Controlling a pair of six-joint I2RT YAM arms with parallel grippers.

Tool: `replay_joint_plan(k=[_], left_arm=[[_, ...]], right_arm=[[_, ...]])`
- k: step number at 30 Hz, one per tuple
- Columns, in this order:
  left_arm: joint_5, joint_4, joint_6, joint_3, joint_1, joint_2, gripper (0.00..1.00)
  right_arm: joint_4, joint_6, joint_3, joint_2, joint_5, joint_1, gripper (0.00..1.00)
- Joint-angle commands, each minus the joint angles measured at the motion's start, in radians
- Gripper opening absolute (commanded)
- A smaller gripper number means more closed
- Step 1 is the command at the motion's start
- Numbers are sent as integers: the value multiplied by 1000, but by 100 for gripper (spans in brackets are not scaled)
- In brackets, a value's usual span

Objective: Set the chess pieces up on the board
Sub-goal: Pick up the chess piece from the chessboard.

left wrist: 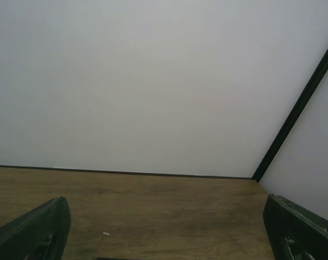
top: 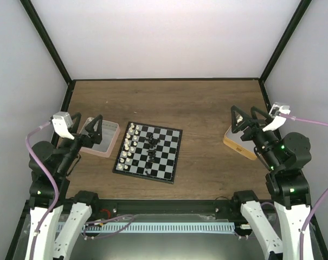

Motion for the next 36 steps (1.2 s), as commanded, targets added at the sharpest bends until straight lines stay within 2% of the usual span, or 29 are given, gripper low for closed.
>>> replay_joint_plan(k=[1, 7, 11, 14, 18, 21, 24, 29, 33, 36], left_arm=[[97, 61, -20, -18, 27, -32, 99], [180, 69, -26, -65, 41, -76, 100], [158, 117, -16, -139, 44, -143, 100], [125, 140, 3, -184, 45, -181, 100], [160, 187, 67, -233, 47, -213, 100], [155, 233, 100, -272, 47, -236, 100], [88, 269, 85, -307, 48, -257, 100], [-7, 156, 3, -278, 48, -187, 100], [37, 142, 42, -262, 48, -152, 100], [10, 134, 54, -266, 48, -162, 100]], right_arm=[[24, 51, -28, -14, -197, -49, 99], [97, 74, -105, 0, -444, -74, 100], [214, 126, -199, 48, -637, -79, 99], [313, 173, -274, 79, -695, -81, 98], [395, 203, -328, 146, -716, -76, 98], [433, 201, -354, 202, -662, -32, 96], [466, 182, -369, 264, -571, 48, 92], [629, 174, -416, 413, -422, 192, 85], [611, 134, -369, 558, -282, 283, 76], [576, 112, -334, 654, -173, 346, 70]])
